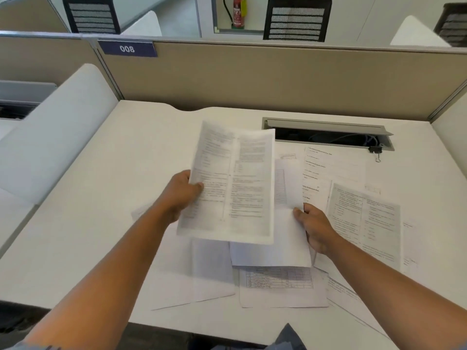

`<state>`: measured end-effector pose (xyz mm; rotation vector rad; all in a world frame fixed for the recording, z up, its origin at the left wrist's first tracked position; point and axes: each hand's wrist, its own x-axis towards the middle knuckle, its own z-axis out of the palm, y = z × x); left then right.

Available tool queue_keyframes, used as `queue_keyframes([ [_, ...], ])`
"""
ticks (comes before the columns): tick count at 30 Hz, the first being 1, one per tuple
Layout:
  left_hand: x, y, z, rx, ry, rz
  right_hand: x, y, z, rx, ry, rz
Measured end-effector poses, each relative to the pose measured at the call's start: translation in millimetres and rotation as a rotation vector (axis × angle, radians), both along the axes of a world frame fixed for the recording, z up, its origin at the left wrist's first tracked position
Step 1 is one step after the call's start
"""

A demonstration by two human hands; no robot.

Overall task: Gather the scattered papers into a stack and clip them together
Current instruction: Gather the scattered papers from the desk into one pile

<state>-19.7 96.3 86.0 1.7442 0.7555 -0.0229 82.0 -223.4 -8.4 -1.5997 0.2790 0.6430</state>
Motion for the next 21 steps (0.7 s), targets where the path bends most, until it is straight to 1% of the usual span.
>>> queue_keyframes([
  [3,-3.1,-15.6,-27.7,-0.078,0.099,-0.038,0.3,7.4,6.9,0.062,0.004,0.022],
  [6,-5.2,-28.0,-45.0,-0.170,0.159,-0.050,0.3,12.7,15.1,0.124,0.039,0.041],
  [9,-4.0,-37.9,-51.5,-0.281,0.169,-0.025,-2.2,14.1,20.4,0.174,0.066,0.075],
  [13,-4.1,-48.8,-58.1,-0.398,0.145,0.061,-9.4,17.0,25.9,0.175,0.098,0.115],
  [17,-6.2,-58.2,-65.4,-0.386,0.126,0.083,-16.0,20.2,32.4,0.190,0.133,0.093],
  [21,-7.1,-59.0,-63.7,-0.351,0.074,0.086,-14.0,19.5,34.3,0.308,0.195,0.010],
])
